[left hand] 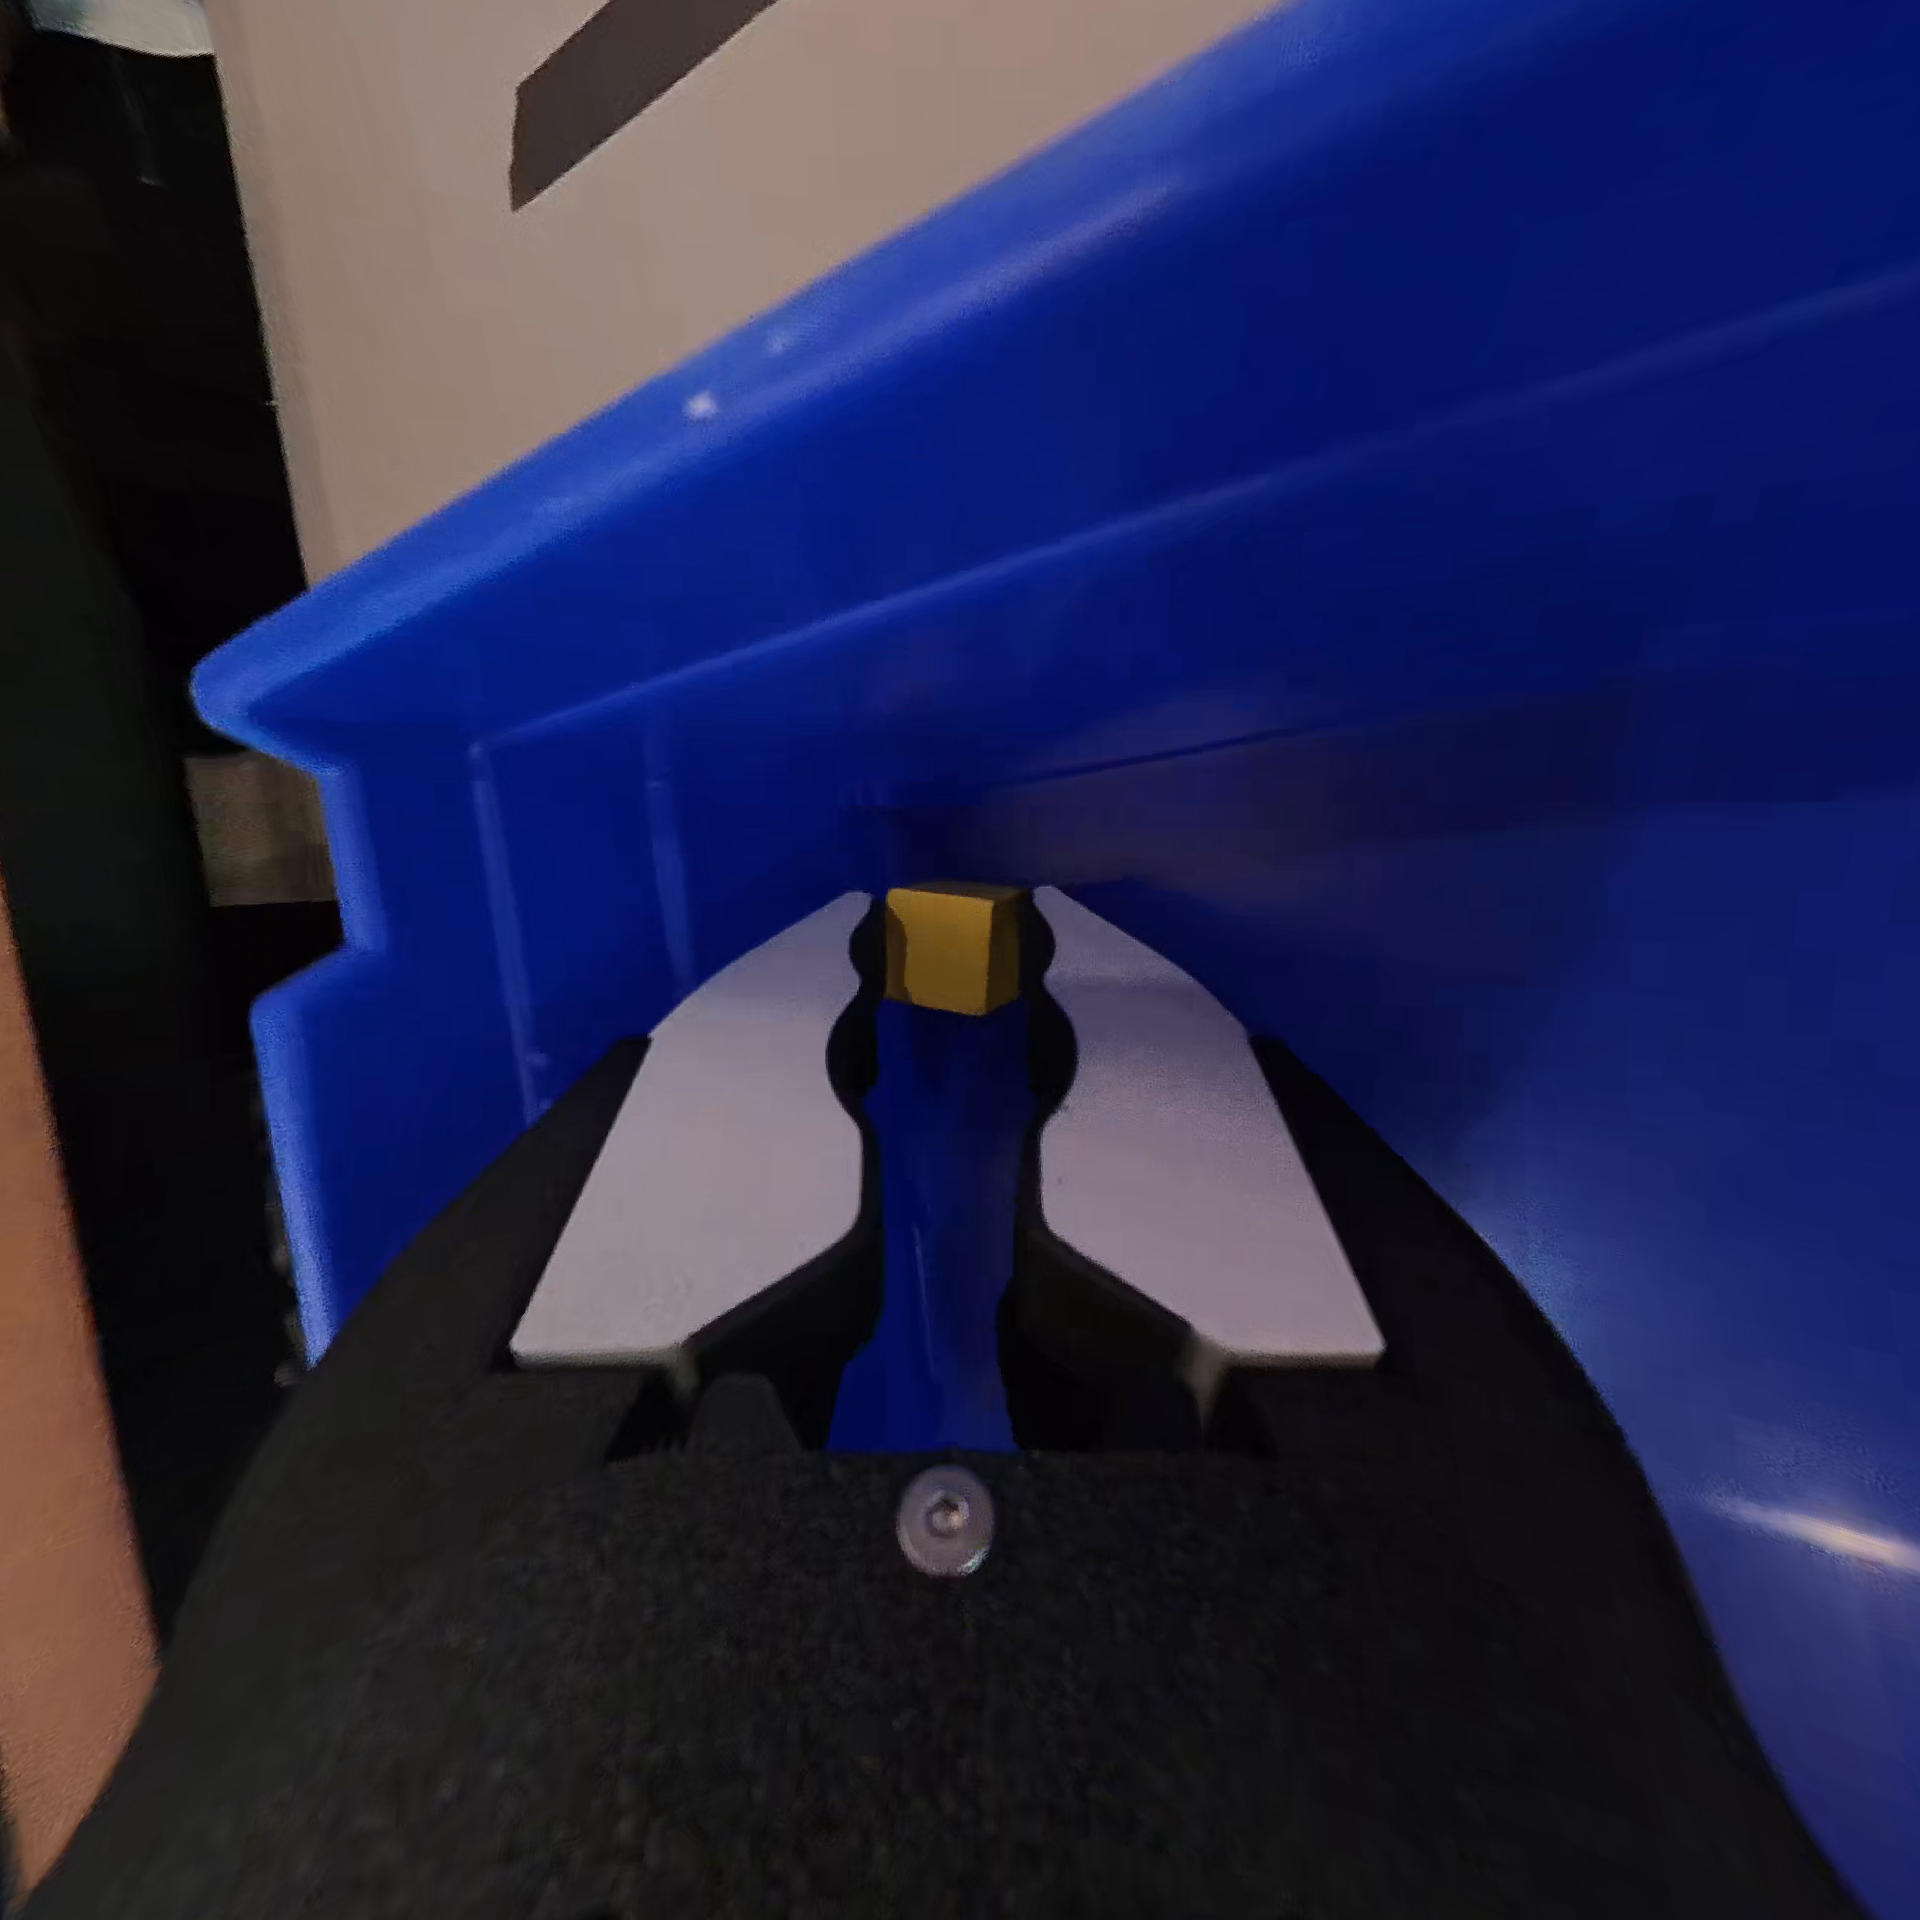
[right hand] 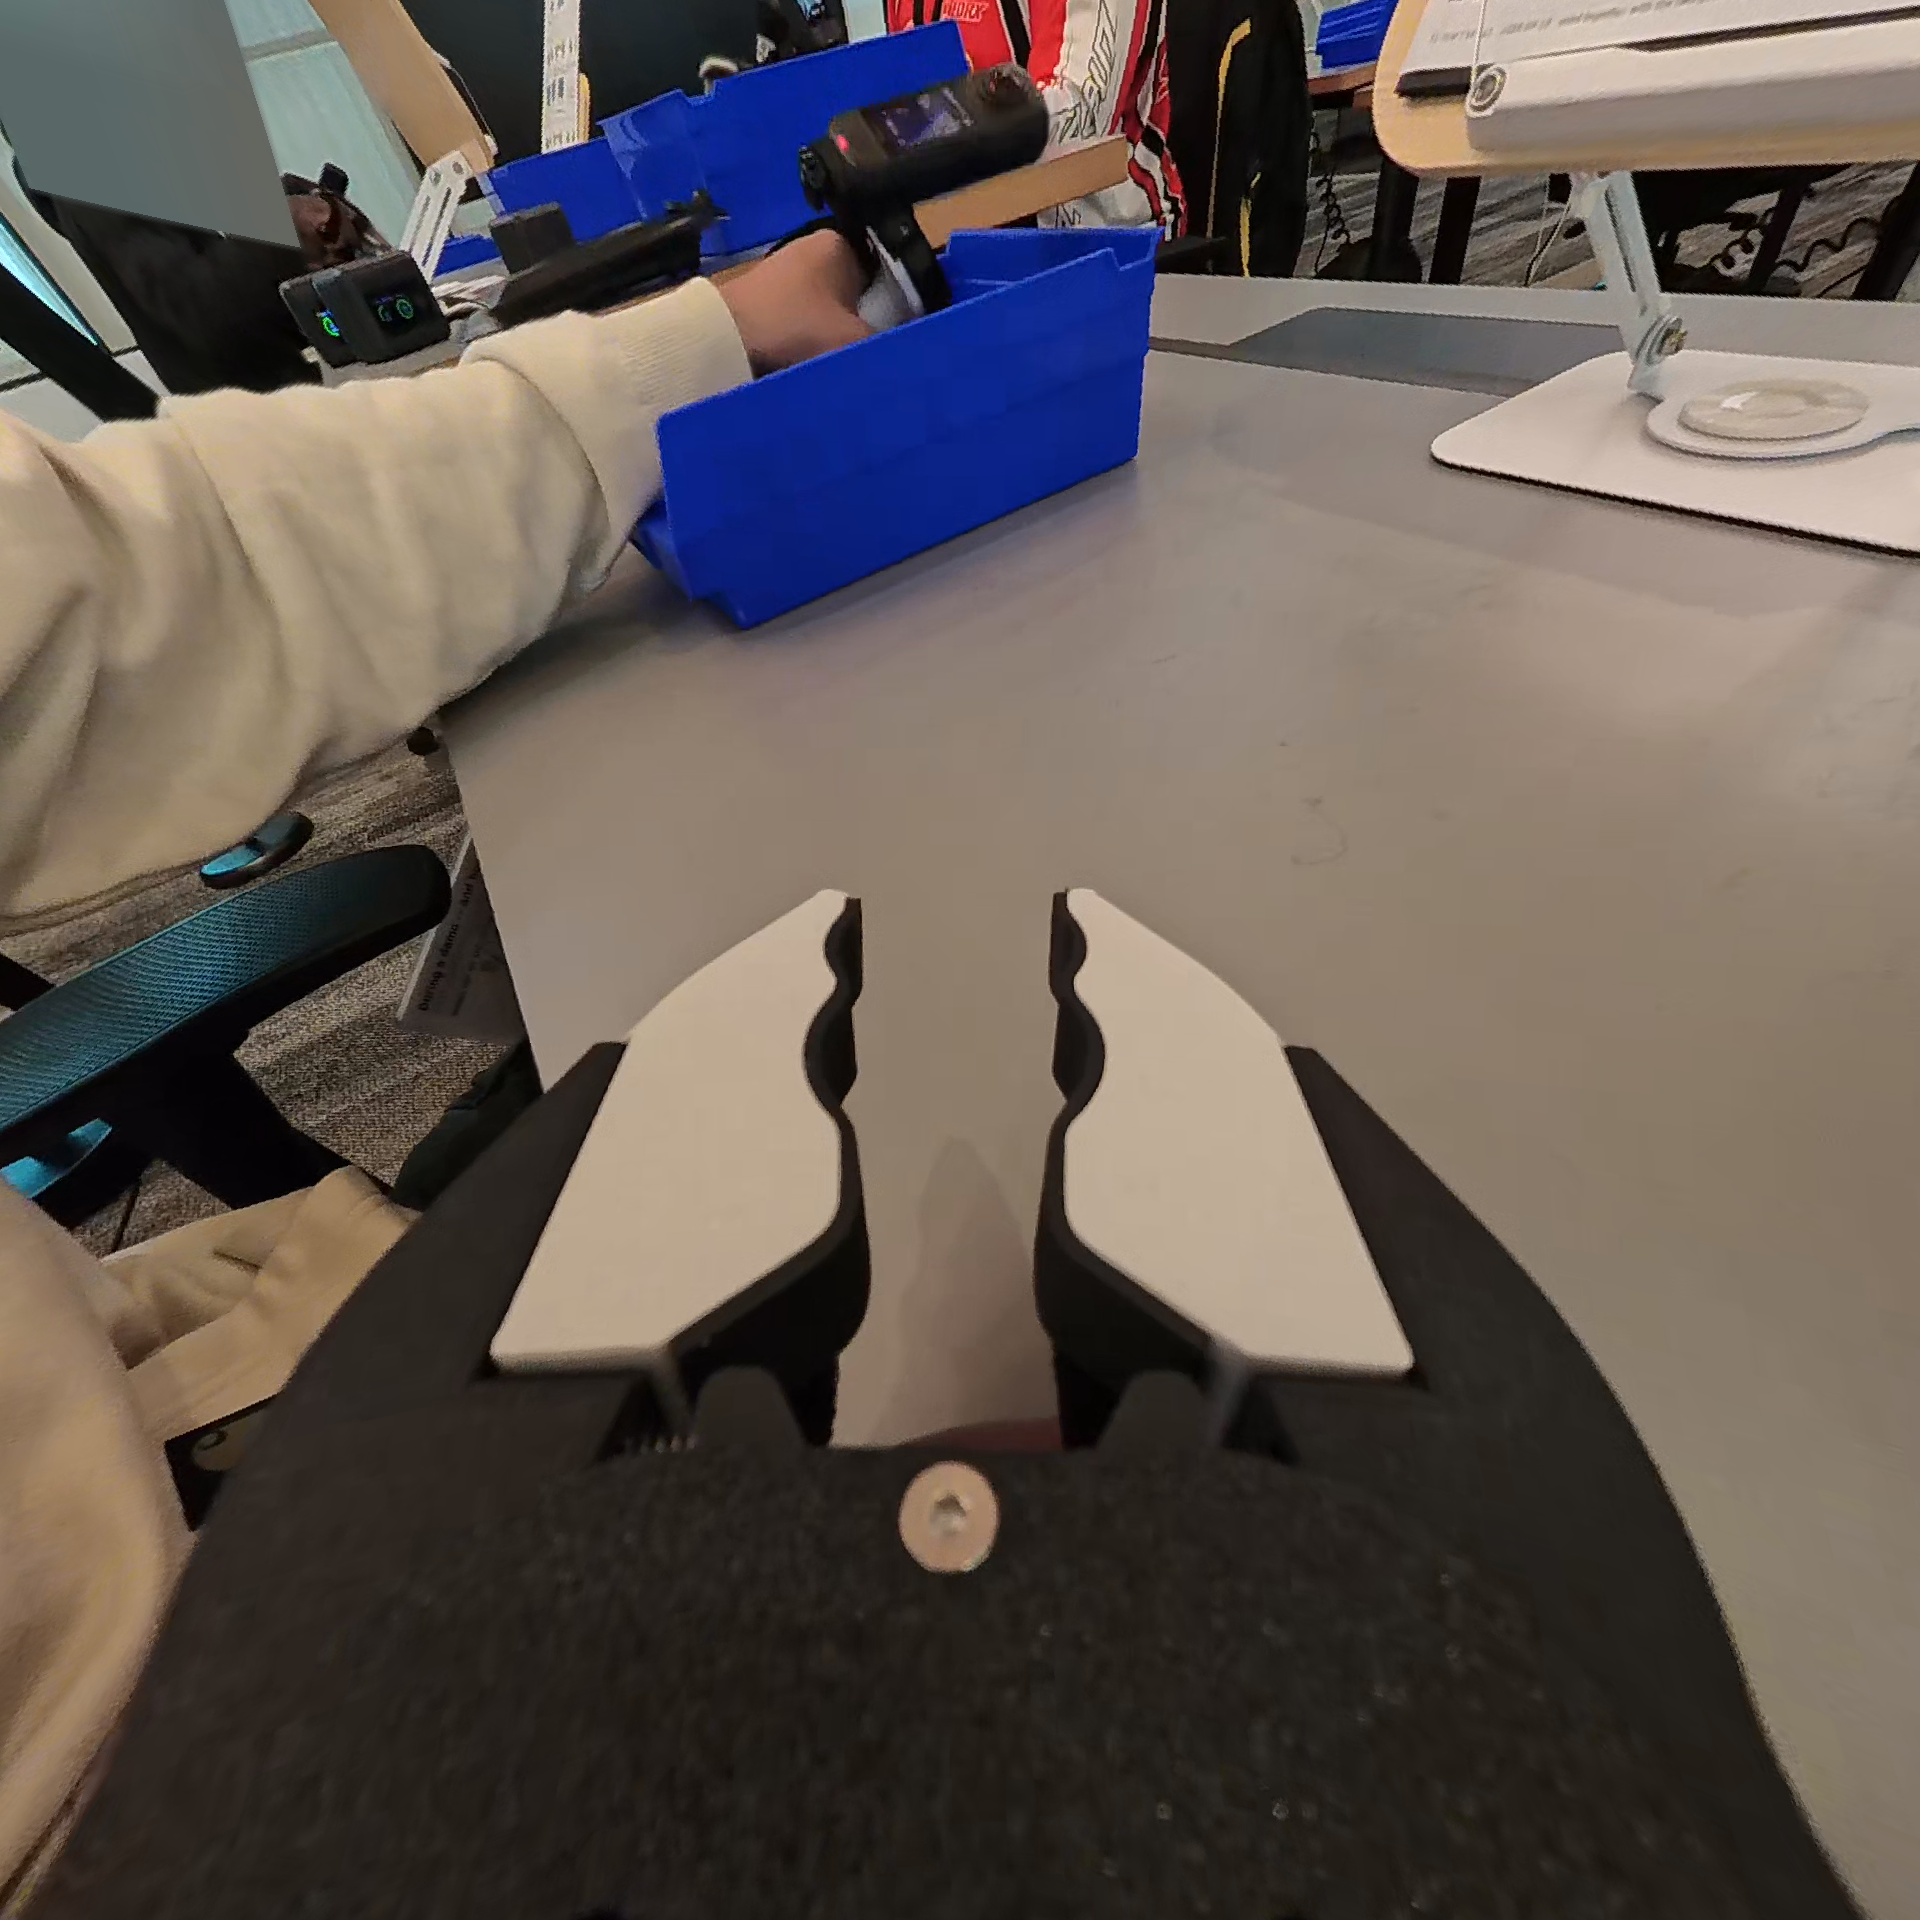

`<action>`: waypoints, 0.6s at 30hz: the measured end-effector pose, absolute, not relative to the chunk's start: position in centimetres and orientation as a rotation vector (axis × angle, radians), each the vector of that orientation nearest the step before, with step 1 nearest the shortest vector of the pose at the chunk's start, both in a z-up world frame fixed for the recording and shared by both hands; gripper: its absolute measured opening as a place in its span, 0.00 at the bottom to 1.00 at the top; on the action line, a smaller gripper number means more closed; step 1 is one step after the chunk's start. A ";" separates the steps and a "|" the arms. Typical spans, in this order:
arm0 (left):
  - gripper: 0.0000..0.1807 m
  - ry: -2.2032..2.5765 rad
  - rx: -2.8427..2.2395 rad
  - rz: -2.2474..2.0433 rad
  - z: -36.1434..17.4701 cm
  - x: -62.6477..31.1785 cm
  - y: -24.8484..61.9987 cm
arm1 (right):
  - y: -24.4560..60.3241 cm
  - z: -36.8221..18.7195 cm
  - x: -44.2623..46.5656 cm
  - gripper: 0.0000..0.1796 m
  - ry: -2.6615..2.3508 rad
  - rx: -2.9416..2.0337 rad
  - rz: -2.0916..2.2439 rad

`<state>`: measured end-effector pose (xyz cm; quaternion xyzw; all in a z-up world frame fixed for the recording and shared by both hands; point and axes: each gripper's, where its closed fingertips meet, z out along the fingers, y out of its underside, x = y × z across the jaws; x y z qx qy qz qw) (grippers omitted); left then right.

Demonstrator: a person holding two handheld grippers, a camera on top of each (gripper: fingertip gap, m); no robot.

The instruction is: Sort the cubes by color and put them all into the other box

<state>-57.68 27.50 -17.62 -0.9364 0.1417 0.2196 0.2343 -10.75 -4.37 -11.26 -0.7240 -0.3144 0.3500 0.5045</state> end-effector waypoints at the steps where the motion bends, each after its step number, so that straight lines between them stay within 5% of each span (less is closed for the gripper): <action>1: 0.13 0.387 -2.562 0.550 -17.3 -57.2 27.1 | -4.4 -11.2 -10.8 0.19 -0.761 -1.745 0.844; 11: 0.13 0.434 -2.008 -0.299 -4.3 -46.7 16.8 | -4.5 -10.3 -10.8 0.19 -0.762 -1.722 0.834; 18: 0.13 0.401 -1.939 -0.511 -5.1 -46.5 12.7 | -4.3 -10.3 -10.9 0.19 -0.724 -1.738 0.896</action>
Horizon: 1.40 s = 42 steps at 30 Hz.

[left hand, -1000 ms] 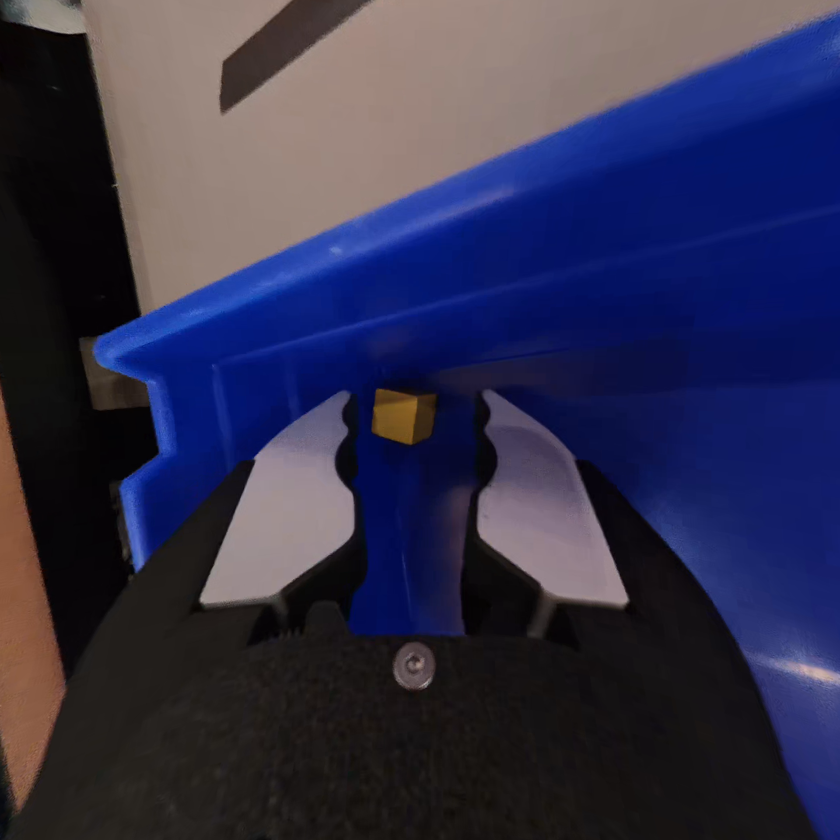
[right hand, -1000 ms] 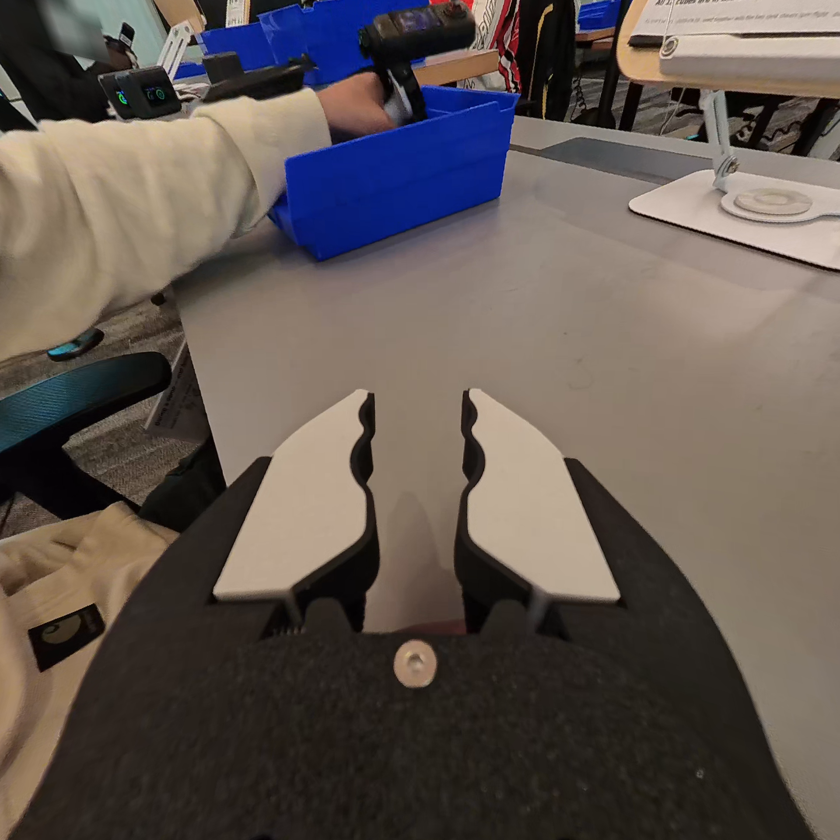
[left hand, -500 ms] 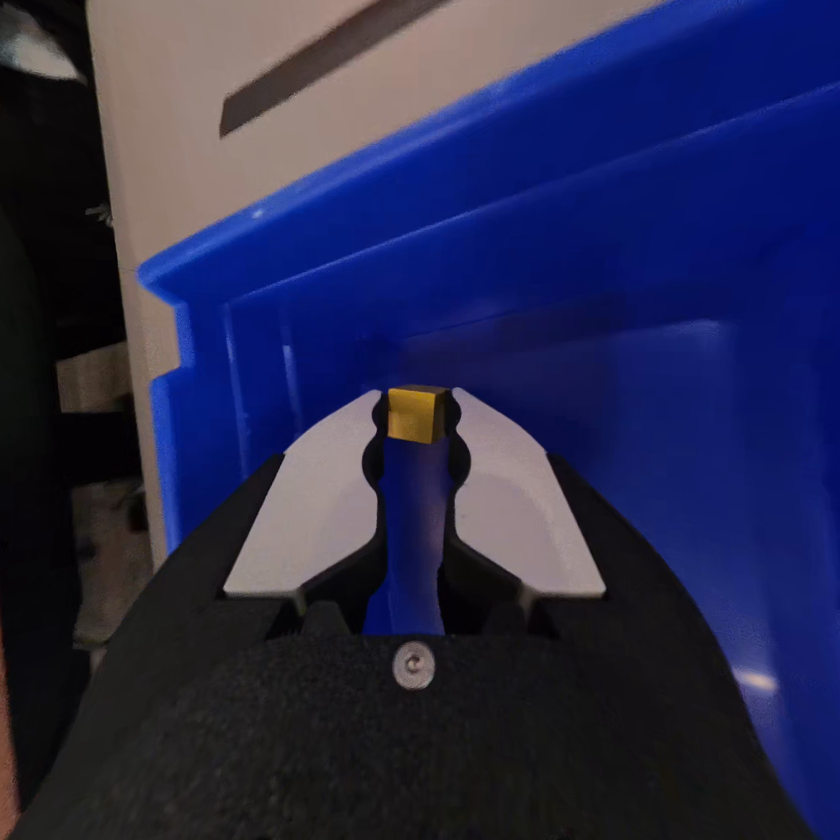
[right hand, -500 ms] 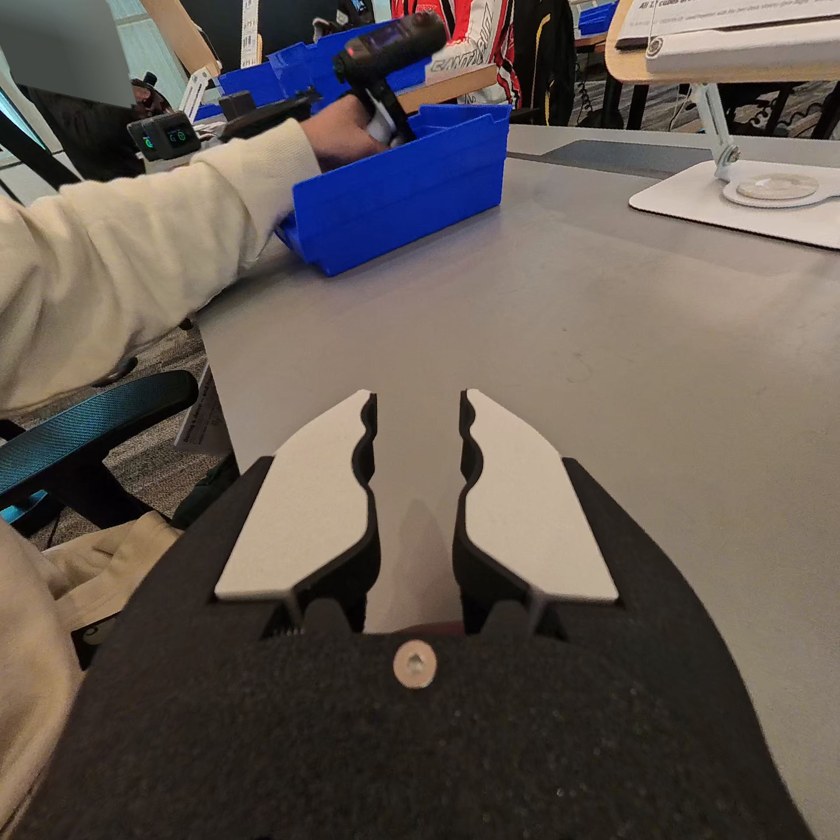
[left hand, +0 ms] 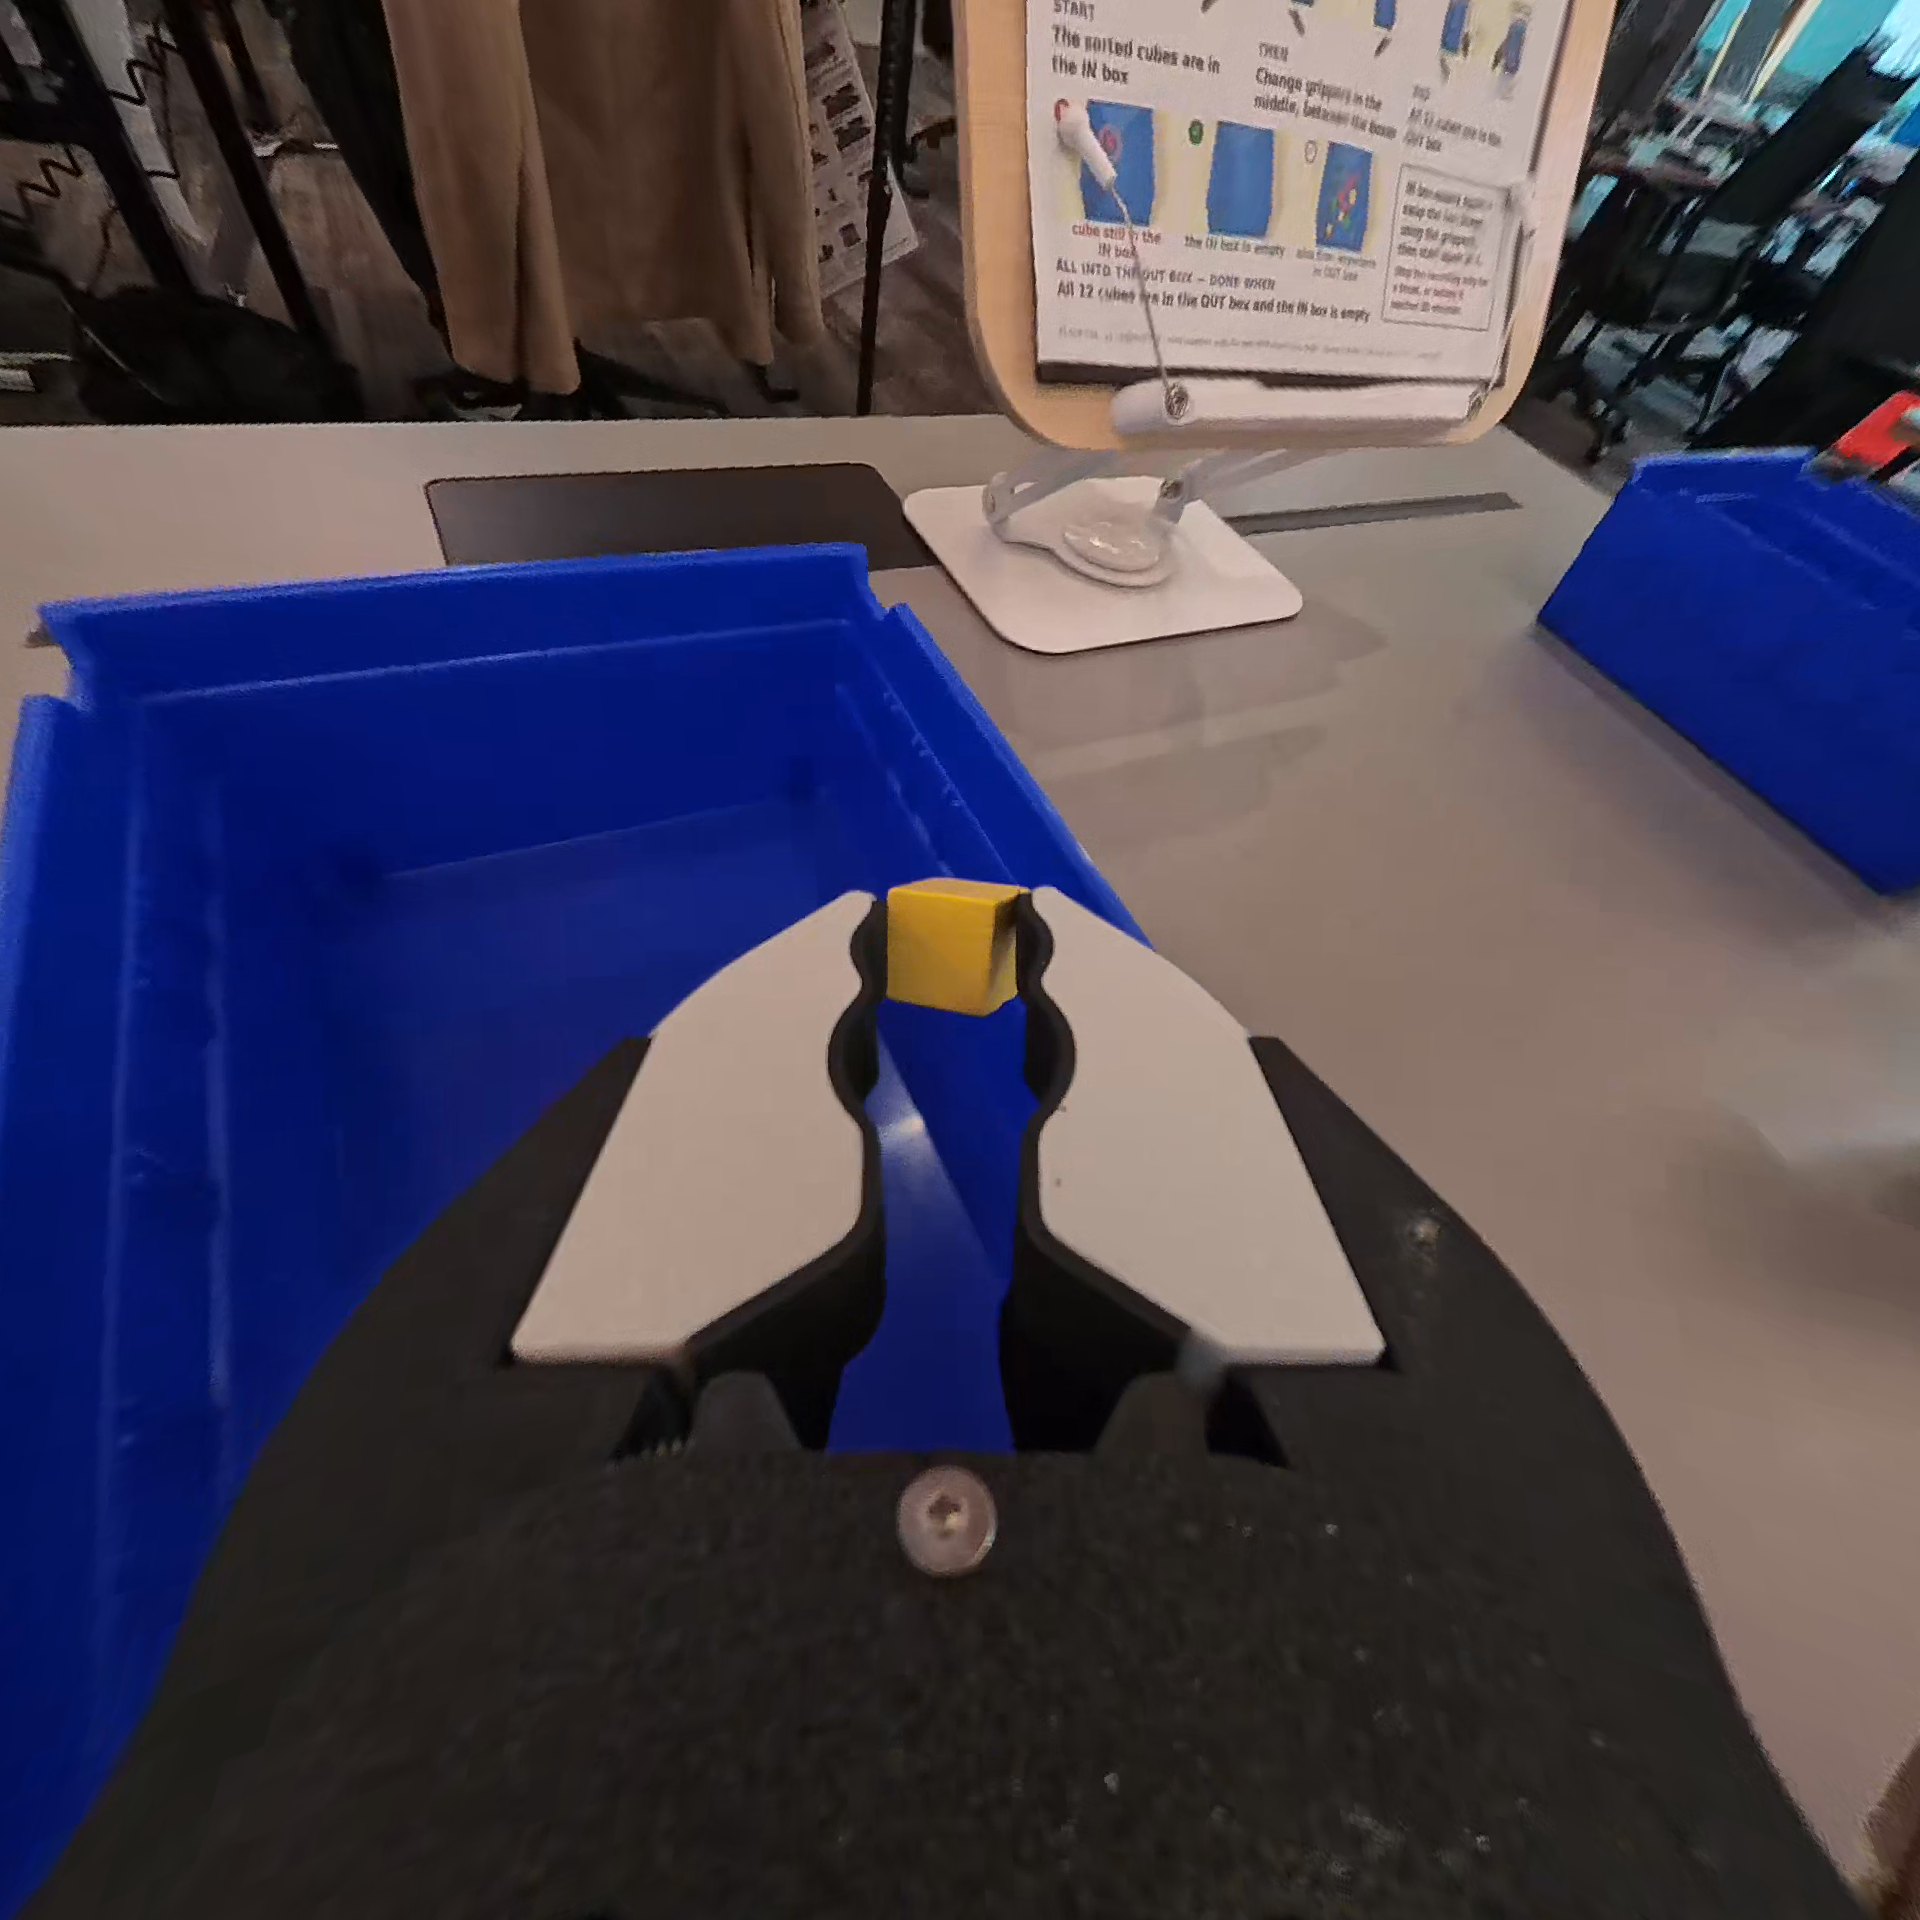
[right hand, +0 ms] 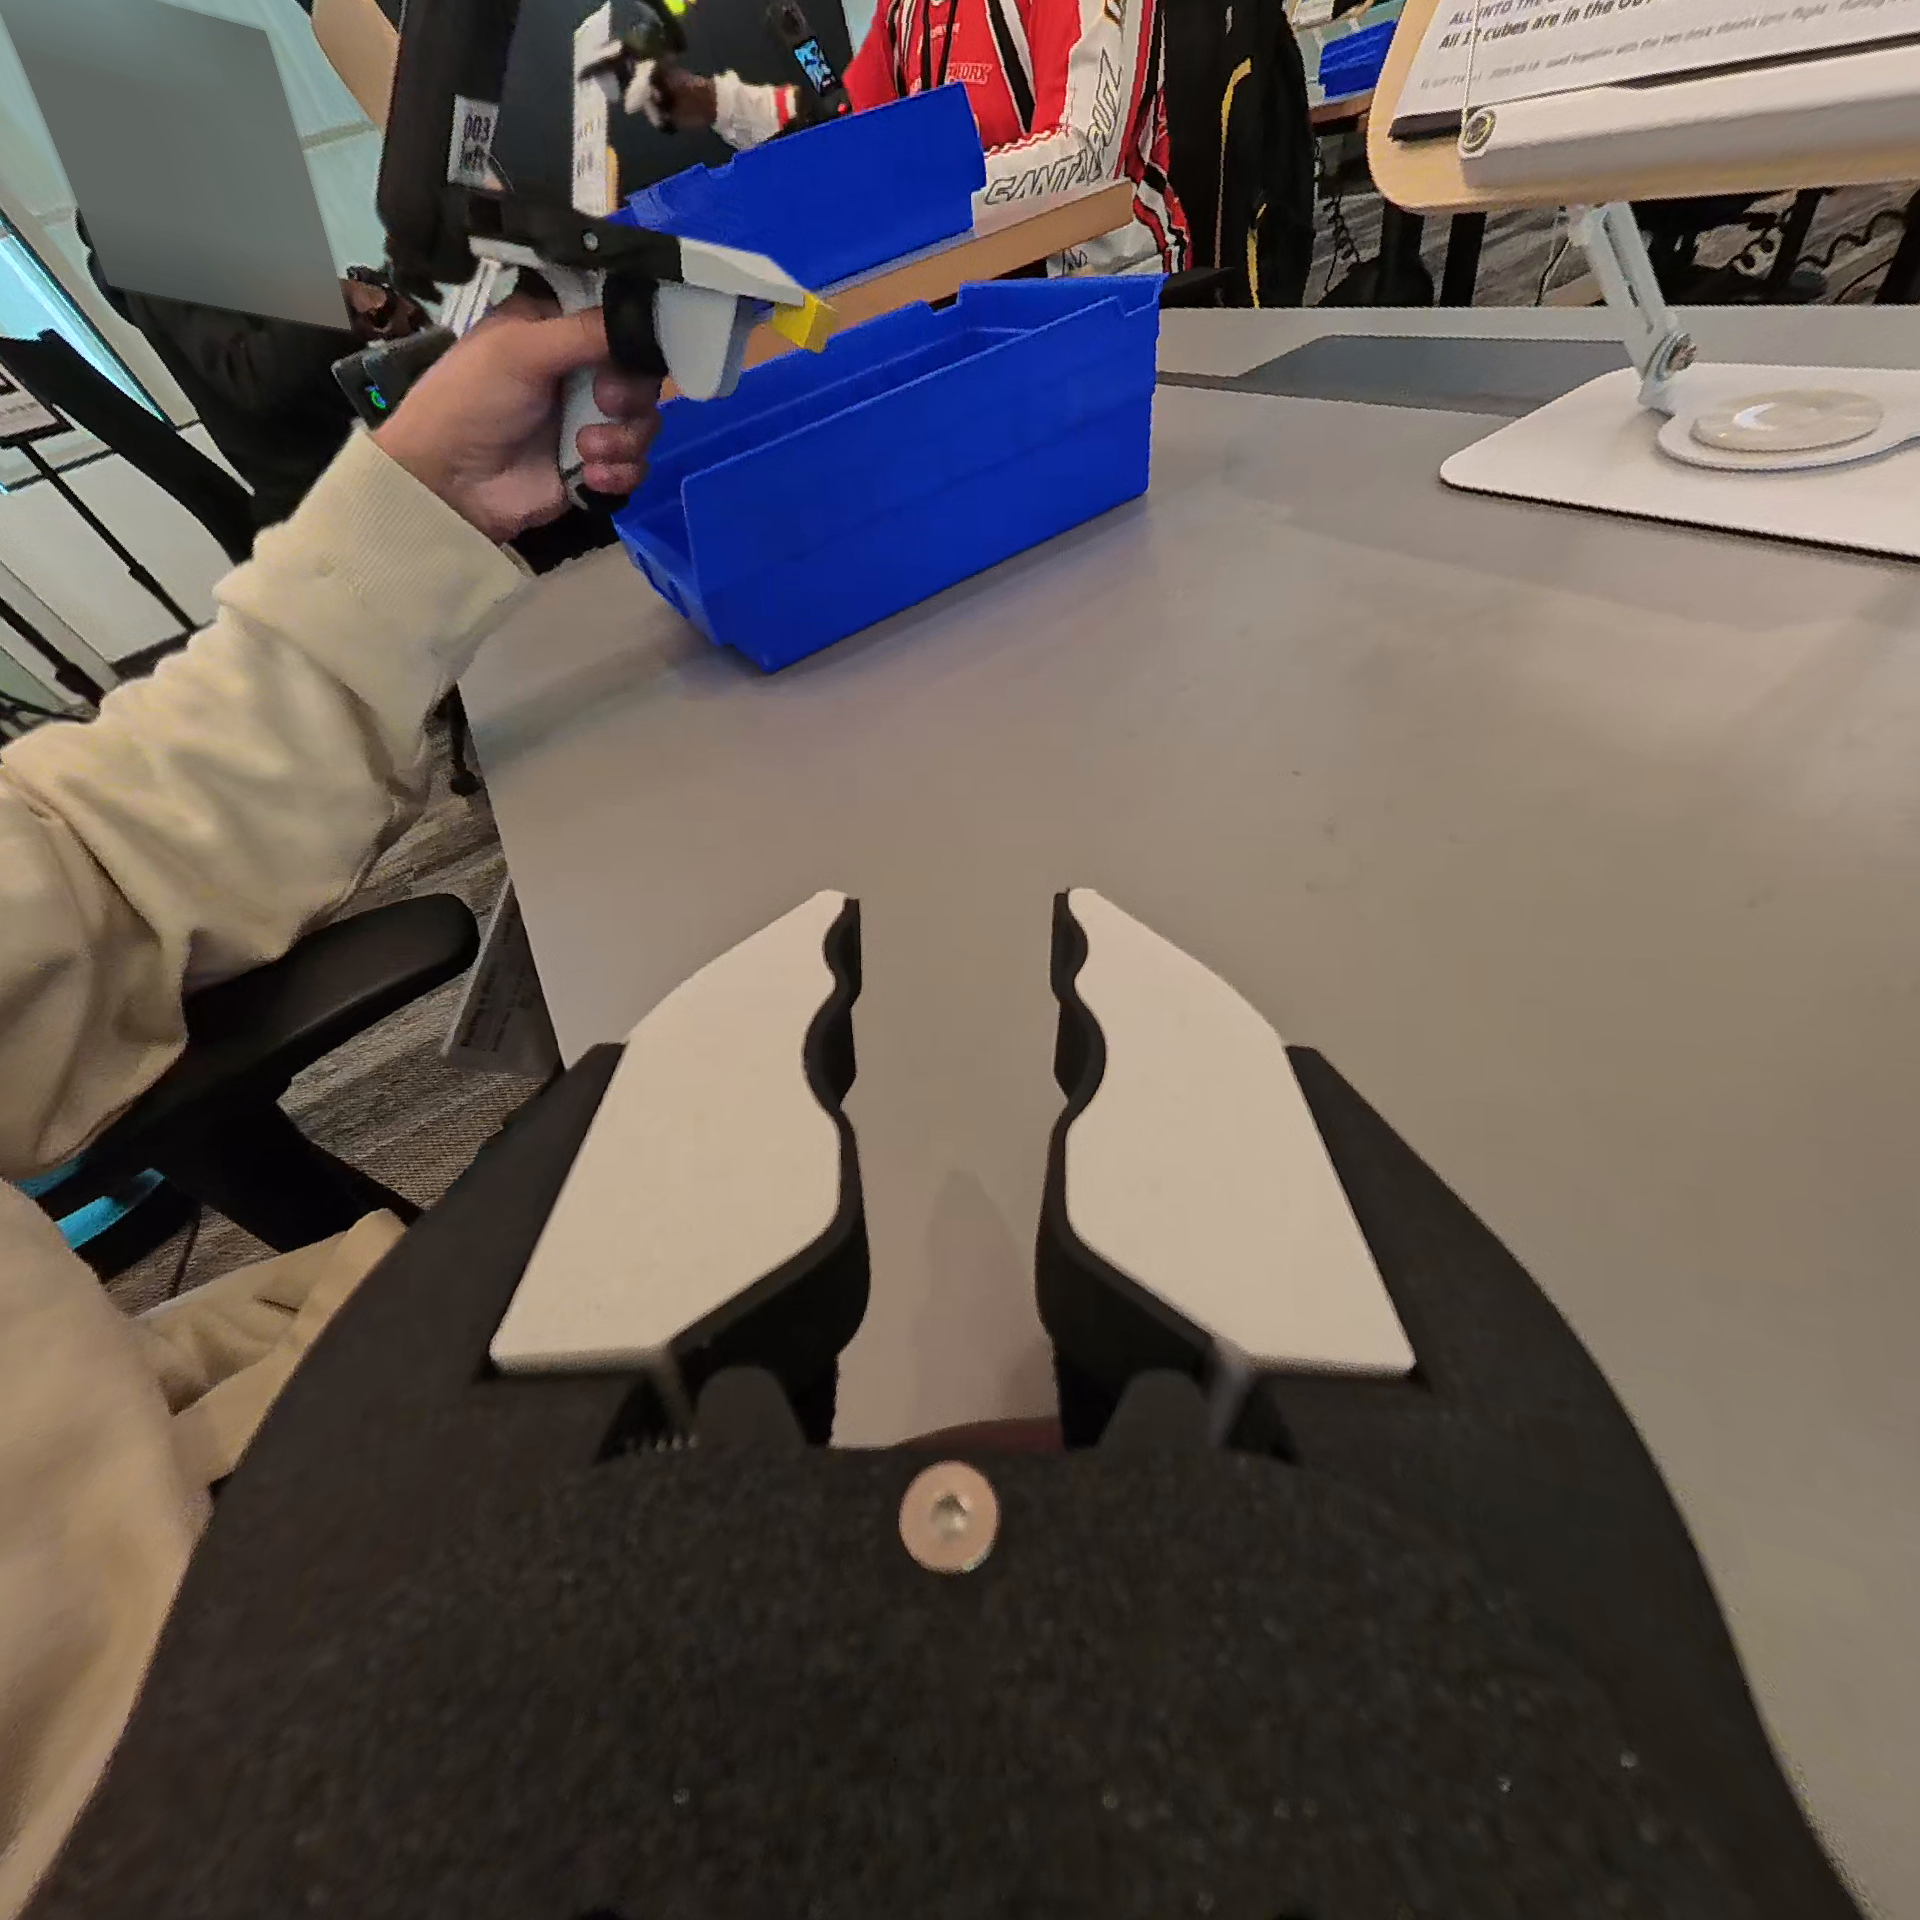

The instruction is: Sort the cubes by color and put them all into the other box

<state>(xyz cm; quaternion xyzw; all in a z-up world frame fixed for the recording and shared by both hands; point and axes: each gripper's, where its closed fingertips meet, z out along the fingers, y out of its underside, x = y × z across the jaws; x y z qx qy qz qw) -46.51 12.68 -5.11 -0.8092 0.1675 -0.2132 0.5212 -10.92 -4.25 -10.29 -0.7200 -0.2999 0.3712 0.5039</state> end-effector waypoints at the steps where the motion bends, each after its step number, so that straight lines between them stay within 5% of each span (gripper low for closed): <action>1: 0.13 0.388 -1.929 -0.554 -5.1 -46.6 12.5 | -4.2 -10.4 -11.0 0.19 -0.724 -1.745 0.902; 6: 0.13 0.432 -1.786 -0.886 -1.5 -43.7 11.1 | -3.6 -10.4 -11.7 0.20 -0.707 -1.778 0.983; 13: 0.13 0.698 -1.583 -1.300 4.7 -29.7 8.6 | 1.9 -2.3 -15.0 0.24 -0.717 -1.564 1.252; 28: 0.12 0.903 -1.600 -1.539 0.4 -16.0 6.2 | 5.7 -1.2 -17.8 0.25 -0.632 -1.488 1.447; 32: 0.12 0.916 -1.629 -1.524 -0.7 -15.3 5.9 | 5.4 -1.8 -17.5 0.13 -0.675 -1.495 1.470; 36: 0.34 0.851 -1.549 -1.624 1.7 -16.9 5.2 | 5.5 -1.9 -16.8 0.13 -0.666 -1.498 1.437; 42: 0.46 0.825 -1.671 -1.059 -1.5 -22.4 4.8 | 4.7 -2.5 -15.0 0.13 -0.709 -1.512 1.304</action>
